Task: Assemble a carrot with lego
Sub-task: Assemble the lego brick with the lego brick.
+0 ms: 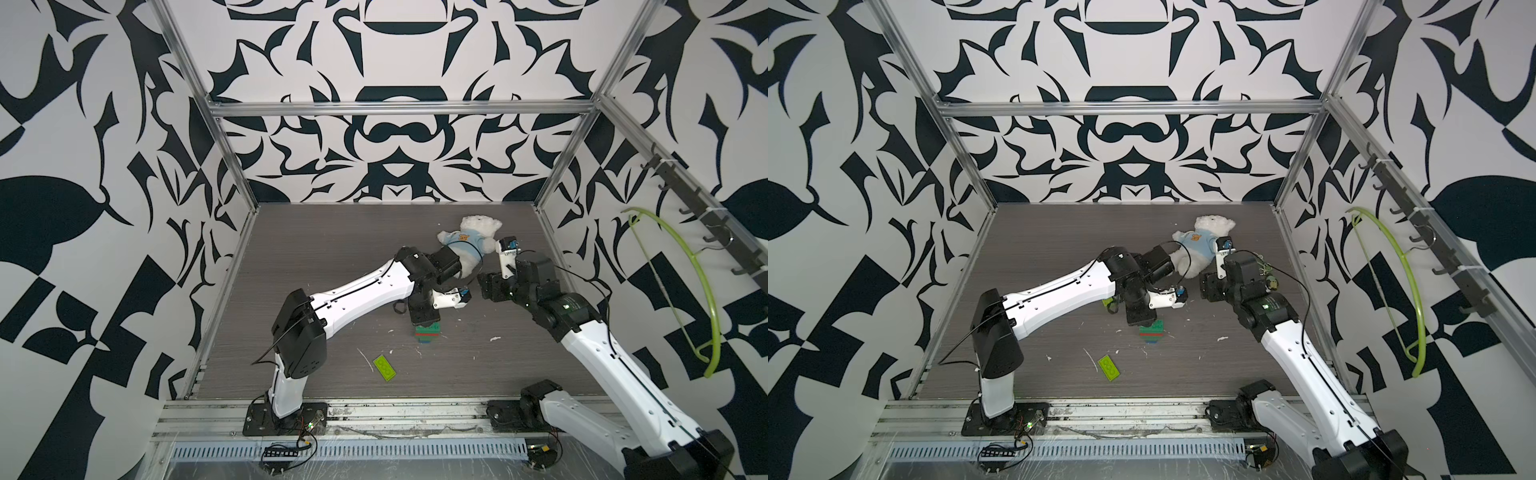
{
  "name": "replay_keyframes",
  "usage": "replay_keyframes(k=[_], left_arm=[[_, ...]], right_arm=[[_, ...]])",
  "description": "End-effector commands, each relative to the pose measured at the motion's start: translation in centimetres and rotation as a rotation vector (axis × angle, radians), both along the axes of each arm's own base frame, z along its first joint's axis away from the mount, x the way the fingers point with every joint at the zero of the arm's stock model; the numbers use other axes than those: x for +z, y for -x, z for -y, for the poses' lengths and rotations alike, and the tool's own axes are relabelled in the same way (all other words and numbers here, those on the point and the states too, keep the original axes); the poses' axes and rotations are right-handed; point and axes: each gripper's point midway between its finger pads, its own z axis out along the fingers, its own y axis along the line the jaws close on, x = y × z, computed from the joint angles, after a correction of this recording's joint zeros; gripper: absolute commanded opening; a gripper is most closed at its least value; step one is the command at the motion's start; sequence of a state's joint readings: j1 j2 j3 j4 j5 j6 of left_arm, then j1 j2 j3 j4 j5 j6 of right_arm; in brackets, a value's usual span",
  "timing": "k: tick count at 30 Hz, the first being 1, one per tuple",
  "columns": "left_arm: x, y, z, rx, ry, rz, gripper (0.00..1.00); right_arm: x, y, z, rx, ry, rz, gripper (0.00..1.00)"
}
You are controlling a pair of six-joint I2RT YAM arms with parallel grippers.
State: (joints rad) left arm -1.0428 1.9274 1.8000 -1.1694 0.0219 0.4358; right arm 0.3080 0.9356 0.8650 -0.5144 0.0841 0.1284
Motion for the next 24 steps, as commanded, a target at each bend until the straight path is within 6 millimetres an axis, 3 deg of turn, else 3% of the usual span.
replay_keyframes(k=[1, 24], left_arm=[[-0.4, 0.2, -0.2, -0.022, -0.034, -0.009, 0.15], [-1.8, 0.2, 1.2, -0.105, -0.067, 0.046, 0.15]], right_arm=[[1.8, -0.7, 1.1, -0.052, 0.01, 0.052, 0.79], [1.4, -0.9, 1.1, -0.046, -0.019, 0.035, 0.79]])
